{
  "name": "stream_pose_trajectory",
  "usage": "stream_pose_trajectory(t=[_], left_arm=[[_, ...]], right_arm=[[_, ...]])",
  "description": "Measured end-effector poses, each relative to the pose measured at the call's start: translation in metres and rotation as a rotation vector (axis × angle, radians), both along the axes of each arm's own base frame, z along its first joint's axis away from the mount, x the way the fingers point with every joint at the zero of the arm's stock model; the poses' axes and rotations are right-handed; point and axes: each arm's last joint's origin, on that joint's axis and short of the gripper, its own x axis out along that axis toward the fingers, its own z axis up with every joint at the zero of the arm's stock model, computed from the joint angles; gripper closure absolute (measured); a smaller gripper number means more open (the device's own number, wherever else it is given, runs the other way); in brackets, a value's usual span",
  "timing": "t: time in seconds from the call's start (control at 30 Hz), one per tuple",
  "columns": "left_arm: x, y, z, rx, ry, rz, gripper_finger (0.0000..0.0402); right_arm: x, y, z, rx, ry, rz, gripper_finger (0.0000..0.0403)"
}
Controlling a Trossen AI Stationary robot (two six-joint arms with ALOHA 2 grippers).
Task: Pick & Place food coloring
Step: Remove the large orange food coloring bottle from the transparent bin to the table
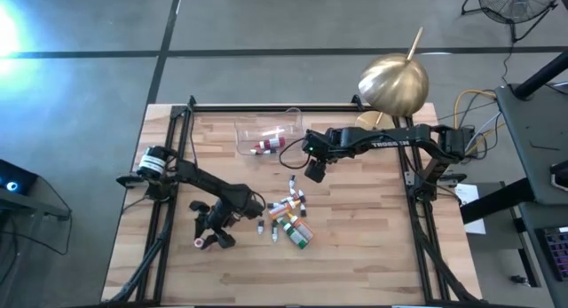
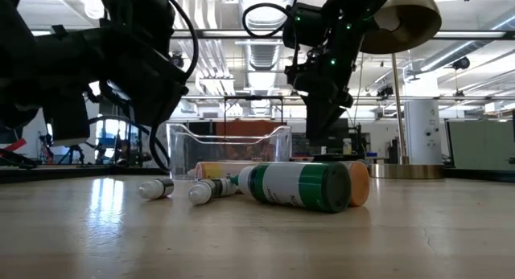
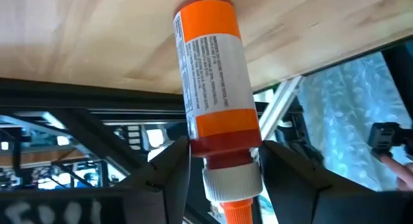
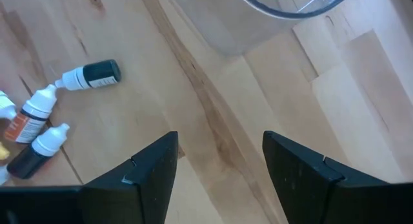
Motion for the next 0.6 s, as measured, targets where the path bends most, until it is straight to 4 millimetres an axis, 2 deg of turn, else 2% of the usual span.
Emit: stream_pose_trajectory(t=[0.33,0.6], left_arm=[[-0.002,0.001,0.002,0.009,0.022,-0.008,0.0245],[-0.001,0.004,0.027,0.091,0.069,-0.095,0.0245]], right_arm=[[0.003,-0.001,0.001,-0.014,-0.027,0.02,0.0184],[0.004,-0.001,0.002,-0.017,-0.04,0.02,0.0184]])
